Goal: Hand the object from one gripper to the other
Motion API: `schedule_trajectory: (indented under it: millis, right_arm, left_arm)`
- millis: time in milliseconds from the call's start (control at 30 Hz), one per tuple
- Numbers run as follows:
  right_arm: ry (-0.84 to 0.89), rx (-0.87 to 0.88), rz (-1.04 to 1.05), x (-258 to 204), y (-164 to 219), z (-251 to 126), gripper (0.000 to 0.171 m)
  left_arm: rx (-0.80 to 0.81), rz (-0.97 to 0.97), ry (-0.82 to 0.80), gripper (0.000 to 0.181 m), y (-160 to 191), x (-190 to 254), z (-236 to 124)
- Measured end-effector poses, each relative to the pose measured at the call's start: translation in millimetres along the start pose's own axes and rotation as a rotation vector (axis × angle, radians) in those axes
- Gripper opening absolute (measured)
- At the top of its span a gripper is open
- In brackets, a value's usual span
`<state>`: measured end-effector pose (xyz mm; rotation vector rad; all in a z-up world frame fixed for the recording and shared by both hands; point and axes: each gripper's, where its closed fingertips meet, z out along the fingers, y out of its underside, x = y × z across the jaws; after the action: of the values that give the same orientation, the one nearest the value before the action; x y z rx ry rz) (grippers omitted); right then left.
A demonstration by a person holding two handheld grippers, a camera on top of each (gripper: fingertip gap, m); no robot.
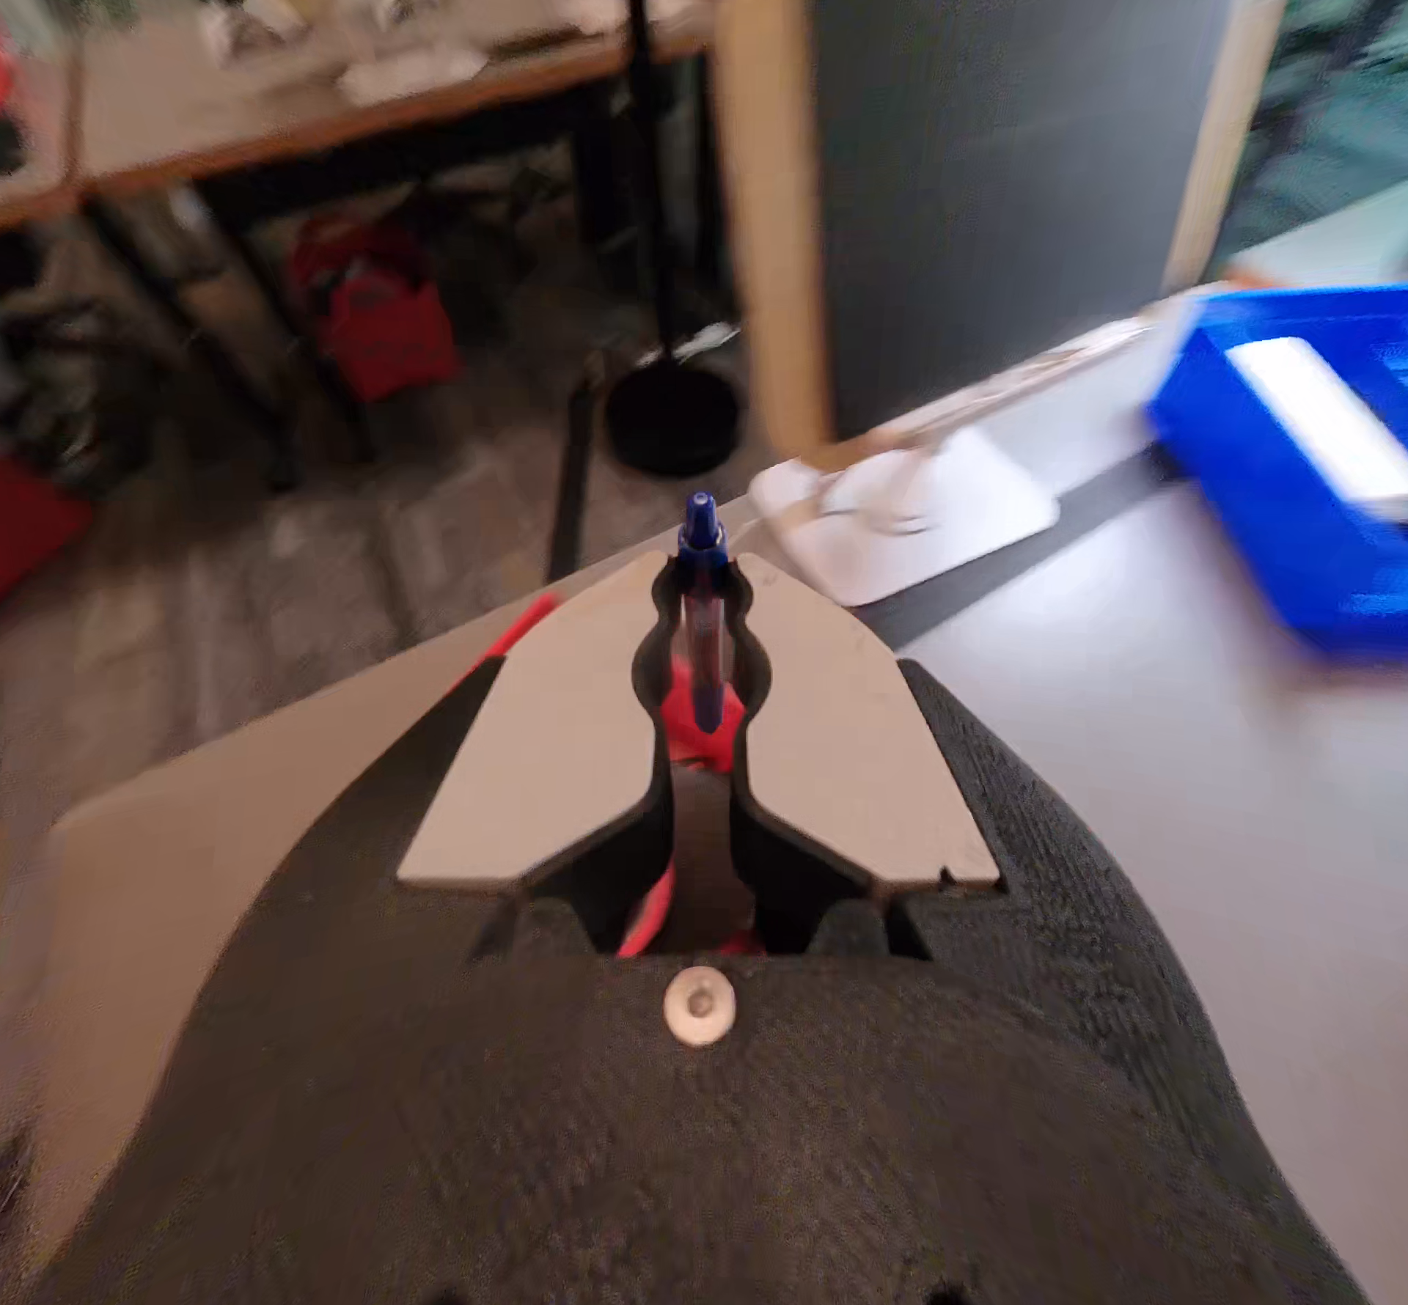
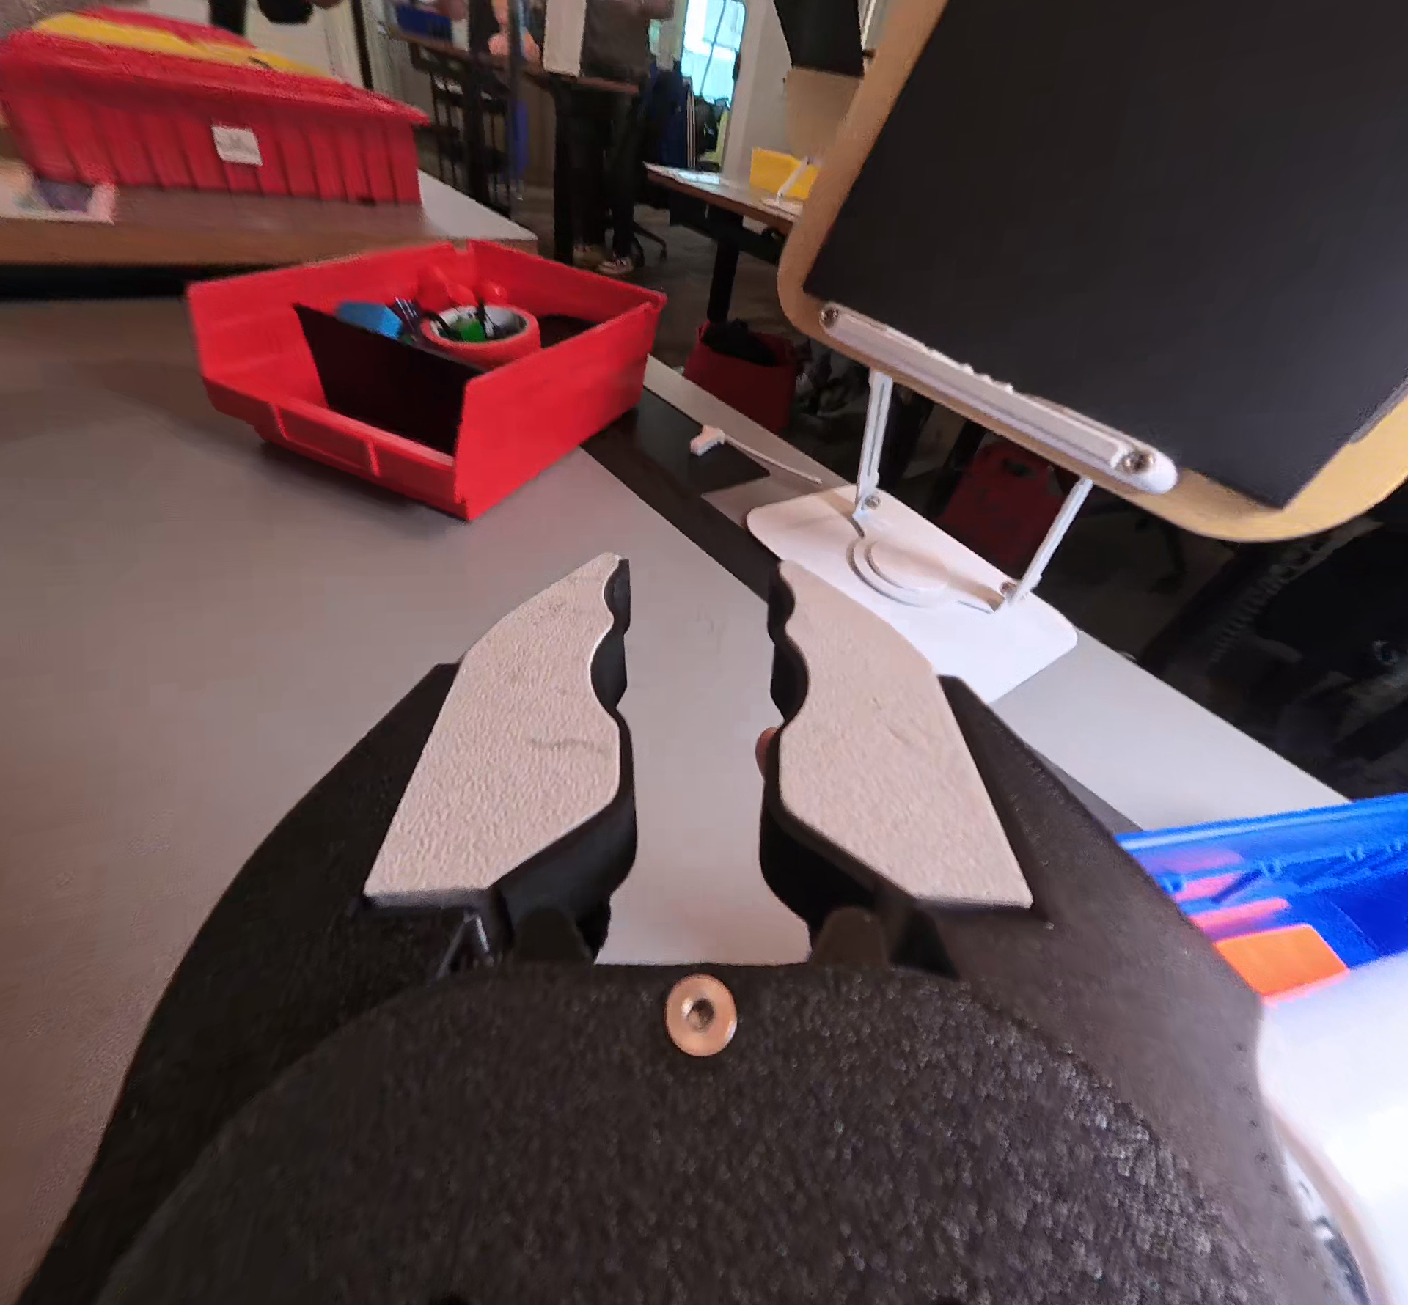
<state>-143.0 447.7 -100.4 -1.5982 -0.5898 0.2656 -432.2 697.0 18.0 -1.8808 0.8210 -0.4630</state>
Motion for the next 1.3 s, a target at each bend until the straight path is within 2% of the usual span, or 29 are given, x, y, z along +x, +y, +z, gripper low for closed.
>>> schedule_trajectory:
  millis: [100,233,300,400,600,667,767,800,900,1067,1300]
  right_arm:
    - [-0.035,0.077,-0.017,-18.1,-32.7,-8.0,0.034]
    - [-0.16,0.154,-0.058,-62.9,-74.2,-21.2,0.034]
    - [-0.268,0.169,-0.055,-92.5,-87.9,-27.5,0.034]
    - [-0.421,0.124,-0.07,-131.8,-88.7,-31.9,0.037]
    - [-0.327,-0.028,-0.275,-129.7,-54.1,-15.2,0.037]
    - [-0.296,-0.012,-0.298,-125.8,-51.4,-9.7,0.031]
    - [-0.262,0.113,-0.275,-123.0,-66.5,-10.6,0.011]
    - [-0.244,0.14,-0.281,-120.7,-71.6,-12.8,0.009]
    - [-0.195,0.169,-0.343,-111.9,-84.5,-23.7,0.009]
    - [-0.161,0.114,-0.47,-101.5,-92.3,-43.0,0.008]
    - [-0.159,0.231,-0.462,-108.2,-111.8,-54.2,0.009]
  left_arm:
    - [0.154,0.078,0.327,0.011,-19.8,113.2,-39.1]
    - [0.273,0.165,0.707,0.011,17.8,259.8,-80.7]
    - [0.337,0.175,0.839,0.011,35.9,312.2,-92.8]
    - [0.397,0.143,0.965,0.011,43.3,354.6,-103.9]
    - [0.487,0.094,0.982,0.011,35.6,347.1,-119.6]
    - [0.525,0.049,0.983,0.011,33.4,336.1,-120.8]
    - [0.553,-0.027,0.988,0.011,30.9,322.6,-116.6]
    - [0.563,-0.048,1.001,0.011,30.1,319.8,-116.6]
    - [0.543,-0.088,1.006,0.014,33.1,312.7,-109.2]
    - [0.482,-0.132,1.067,0.015,42.9,318.7,-98.3]
    - [0.543,-0.374,1.255,0.011,29.5,321.1,-112.5]
